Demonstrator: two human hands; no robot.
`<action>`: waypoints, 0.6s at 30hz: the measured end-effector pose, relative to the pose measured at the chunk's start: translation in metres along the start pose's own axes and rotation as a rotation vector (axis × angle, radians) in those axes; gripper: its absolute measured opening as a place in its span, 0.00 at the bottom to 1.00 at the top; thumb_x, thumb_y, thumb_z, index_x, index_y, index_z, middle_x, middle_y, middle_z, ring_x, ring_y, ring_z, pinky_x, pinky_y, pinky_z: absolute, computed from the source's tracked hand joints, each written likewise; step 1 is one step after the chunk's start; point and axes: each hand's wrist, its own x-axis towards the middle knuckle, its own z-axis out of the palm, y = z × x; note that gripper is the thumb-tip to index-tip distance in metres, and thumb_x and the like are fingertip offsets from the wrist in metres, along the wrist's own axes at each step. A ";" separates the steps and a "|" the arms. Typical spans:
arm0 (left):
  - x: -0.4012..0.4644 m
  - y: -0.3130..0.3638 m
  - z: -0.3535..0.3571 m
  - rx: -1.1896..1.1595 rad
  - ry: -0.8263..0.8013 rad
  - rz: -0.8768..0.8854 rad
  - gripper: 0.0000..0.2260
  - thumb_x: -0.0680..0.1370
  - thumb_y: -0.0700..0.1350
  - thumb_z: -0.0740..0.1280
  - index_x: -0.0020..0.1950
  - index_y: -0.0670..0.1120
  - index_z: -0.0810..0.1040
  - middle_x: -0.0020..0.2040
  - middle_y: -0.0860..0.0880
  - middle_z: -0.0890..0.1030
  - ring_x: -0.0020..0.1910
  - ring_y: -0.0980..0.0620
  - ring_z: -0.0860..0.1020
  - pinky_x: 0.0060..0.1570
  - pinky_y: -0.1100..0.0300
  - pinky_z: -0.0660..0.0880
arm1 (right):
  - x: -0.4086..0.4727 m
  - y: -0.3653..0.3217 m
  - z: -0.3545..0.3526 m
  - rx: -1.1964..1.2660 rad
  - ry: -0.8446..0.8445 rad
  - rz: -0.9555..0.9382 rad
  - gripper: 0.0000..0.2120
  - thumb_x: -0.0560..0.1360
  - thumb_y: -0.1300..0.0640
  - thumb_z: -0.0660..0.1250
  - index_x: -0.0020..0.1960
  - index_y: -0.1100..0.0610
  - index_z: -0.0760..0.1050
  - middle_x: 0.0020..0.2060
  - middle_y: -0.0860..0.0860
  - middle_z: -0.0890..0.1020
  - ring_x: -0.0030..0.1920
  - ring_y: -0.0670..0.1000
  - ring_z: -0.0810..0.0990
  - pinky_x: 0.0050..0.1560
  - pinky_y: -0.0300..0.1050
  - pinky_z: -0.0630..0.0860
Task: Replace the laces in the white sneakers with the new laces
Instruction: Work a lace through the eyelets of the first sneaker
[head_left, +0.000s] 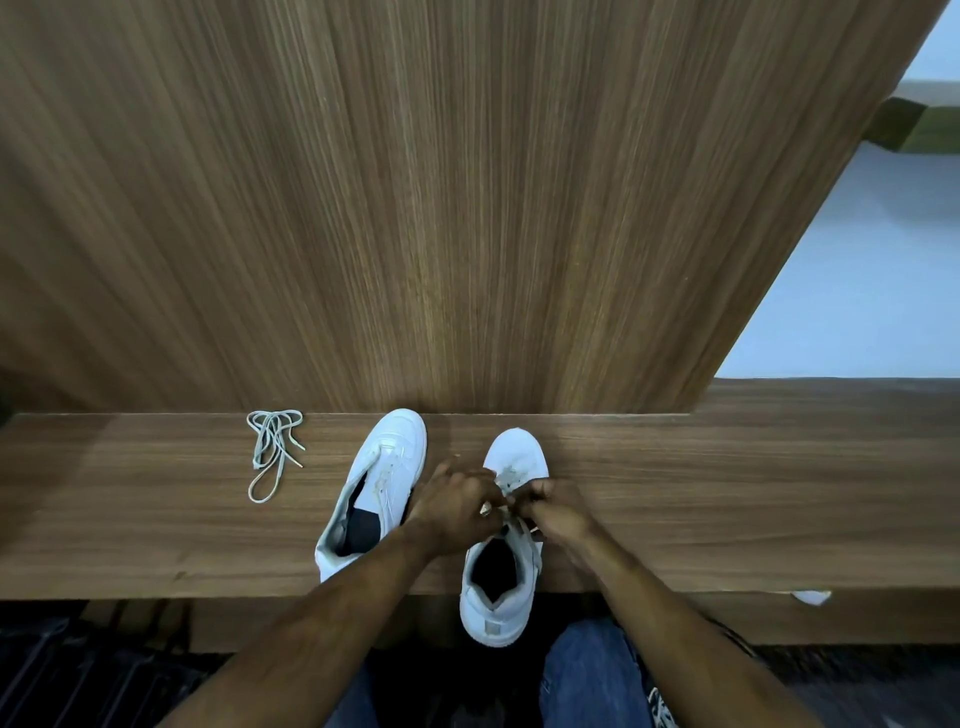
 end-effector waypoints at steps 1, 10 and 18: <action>0.001 0.000 0.001 -0.066 -0.009 -0.076 0.20 0.67 0.60 0.57 0.44 0.51 0.83 0.44 0.52 0.83 0.50 0.49 0.80 0.54 0.53 0.72 | -0.001 0.006 0.000 -0.091 0.016 -0.090 0.15 0.74 0.67 0.64 0.37 0.51 0.81 0.29 0.44 0.82 0.31 0.42 0.78 0.37 0.41 0.76; 0.002 -0.001 0.006 -0.024 -0.029 -0.233 0.13 0.73 0.58 0.62 0.47 0.52 0.82 0.47 0.51 0.84 0.49 0.48 0.79 0.56 0.54 0.71 | 0.000 0.015 0.010 -0.250 0.018 -0.158 0.12 0.74 0.58 0.65 0.35 0.44 0.79 0.31 0.41 0.81 0.36 0.45 0.78 0.39 0.42 0.74; -0.012 0.009 0.032 0.035 0.192 -0.398 0.12 0.74 0.56 0.66 0.53 0.53 0.74 0.52 0.52 0.74 0.53 0.49 0.74 0.61 0.51 0.66 | -0.002 0.012 0.004 0.344 -0.141 0.242 0.10 0.74 0.66 0.61 0.41 0.55 0.79 0.38 0.52 0.81 0.41 0.51 0.77 0.42 0.44 0.70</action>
